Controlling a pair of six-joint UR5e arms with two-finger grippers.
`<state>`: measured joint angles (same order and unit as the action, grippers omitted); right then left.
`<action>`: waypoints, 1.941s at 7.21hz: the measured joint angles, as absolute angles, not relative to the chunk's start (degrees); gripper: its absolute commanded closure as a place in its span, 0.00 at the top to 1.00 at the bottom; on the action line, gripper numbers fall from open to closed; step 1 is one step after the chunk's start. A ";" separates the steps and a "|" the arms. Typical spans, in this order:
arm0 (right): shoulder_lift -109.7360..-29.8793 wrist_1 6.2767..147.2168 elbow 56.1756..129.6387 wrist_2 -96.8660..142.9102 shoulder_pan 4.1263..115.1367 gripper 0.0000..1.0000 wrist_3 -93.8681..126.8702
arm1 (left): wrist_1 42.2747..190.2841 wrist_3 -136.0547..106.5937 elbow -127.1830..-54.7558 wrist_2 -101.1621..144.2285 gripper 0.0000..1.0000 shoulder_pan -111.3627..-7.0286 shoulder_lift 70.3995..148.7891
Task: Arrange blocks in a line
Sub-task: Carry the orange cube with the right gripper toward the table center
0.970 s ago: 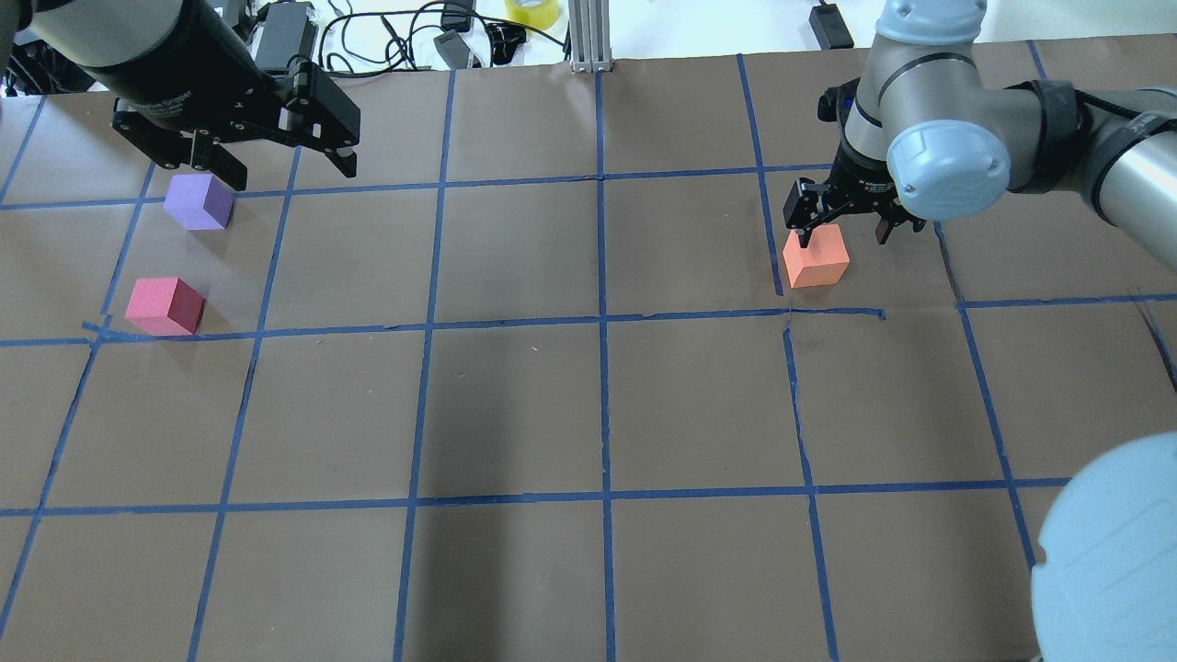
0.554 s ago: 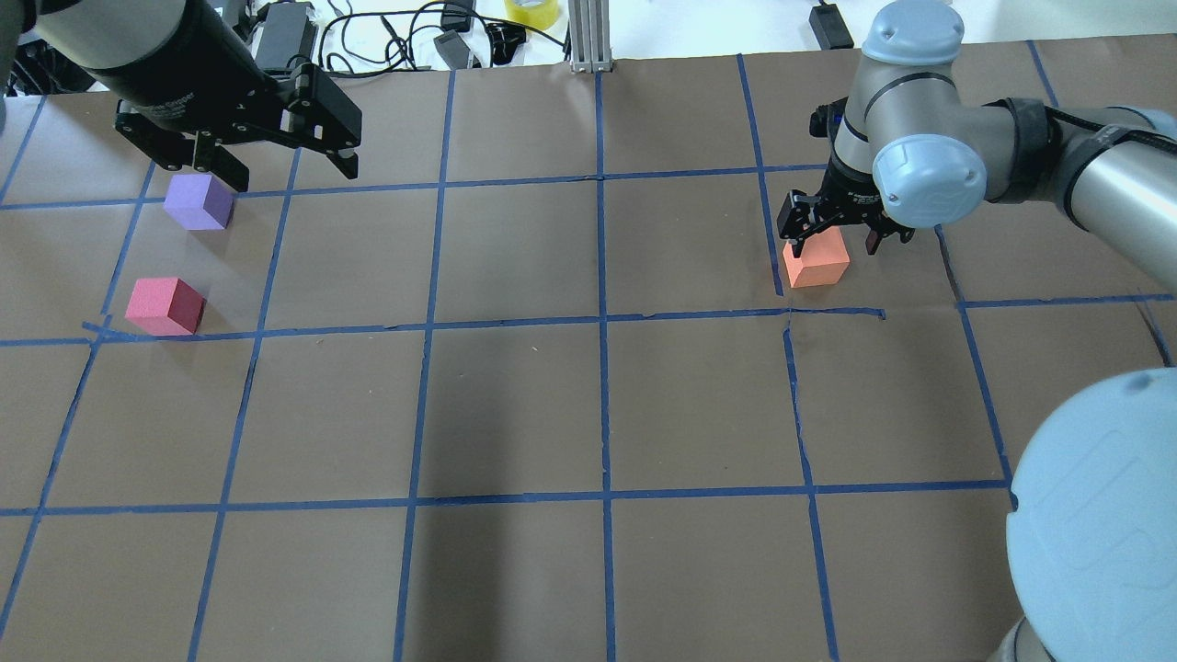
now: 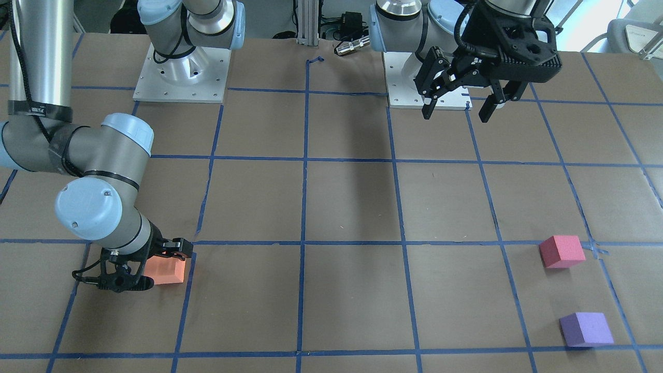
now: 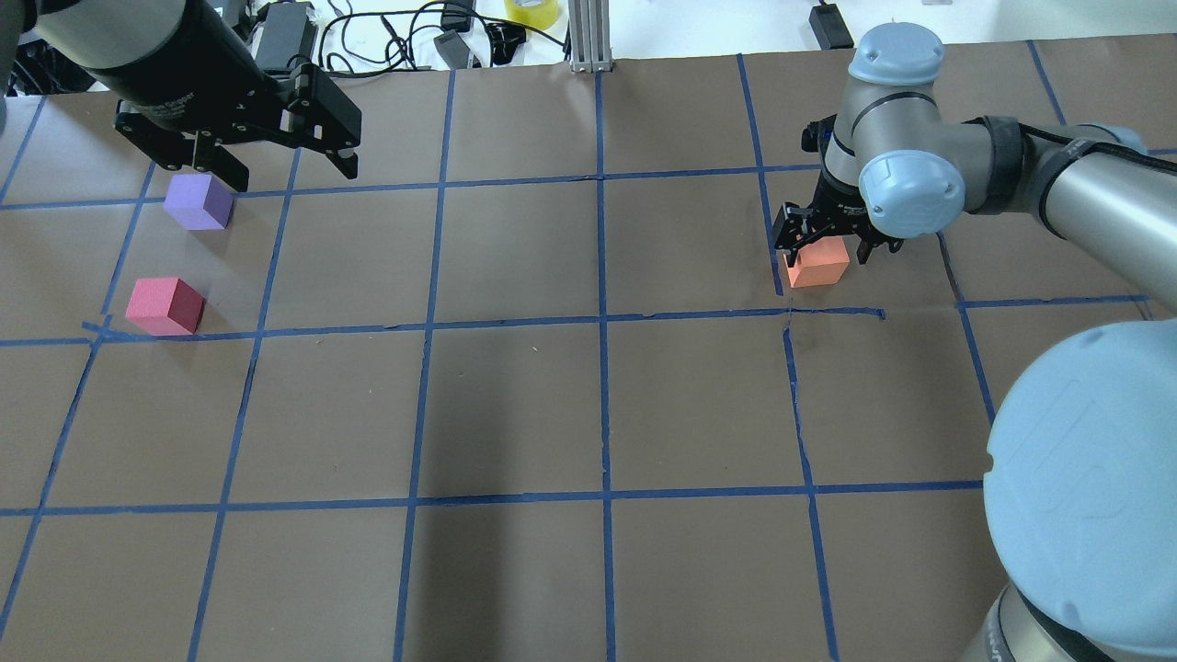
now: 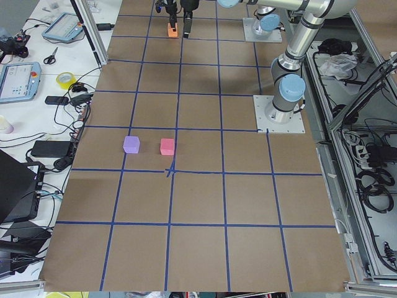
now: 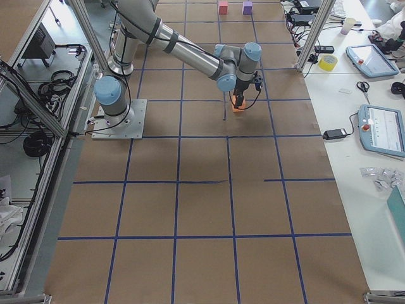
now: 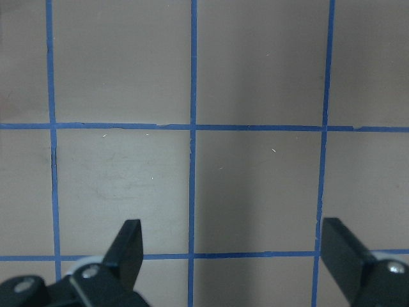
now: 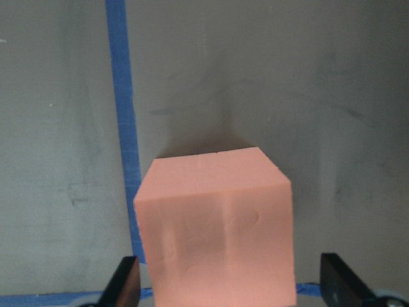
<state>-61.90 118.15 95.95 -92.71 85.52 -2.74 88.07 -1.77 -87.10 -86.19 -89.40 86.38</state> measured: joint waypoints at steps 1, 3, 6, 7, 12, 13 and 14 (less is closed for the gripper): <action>-61.33 118.66 95.94 -92.67 85.52 1.00 -2.72 | 88.07 -1.78 -87.10 -86.21 1.00 -89.41 86.37; -59.99 121.14 95.97 -92.60 85.52 0.74 -2.65 | 88.07 -1.83 -87.10 -86.22 1.00 -89.41 86.34; -59.55 122.95 95.87 -92.43 85.52 0.00 -2.58 | 88.07 -1.85 -87.10 -86.22 1.00 -89.41 86.29; -59.69 123.07 95.67 -92.21 85.52 0.00 -2.54 | 88.07 -1.85 -87.10 -86.22 1.00 -89.43 86.27; -61.11 115.53 87.61 -89.34 92.22 0.00 4.75 | 88.07 -1.85 -87.12 -86.38 1.00 -89.47 86.31; -60.39 112.57 84.78 -87.47 94.50 0.00 7.64 | 88.08 -1.85 -87.16 -86.55 1.00 -89.47 86.27; -59.00 110.59 82.33 -85.76 96.76 0.00 10.13 | 88.12 -1.85 -87.17 -86.70 1.00 -89.48 86.22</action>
<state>-59.00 110.59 82.33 -85.76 96.76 10.13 88.12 -1.85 -87.17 -86.70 -89.48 86.22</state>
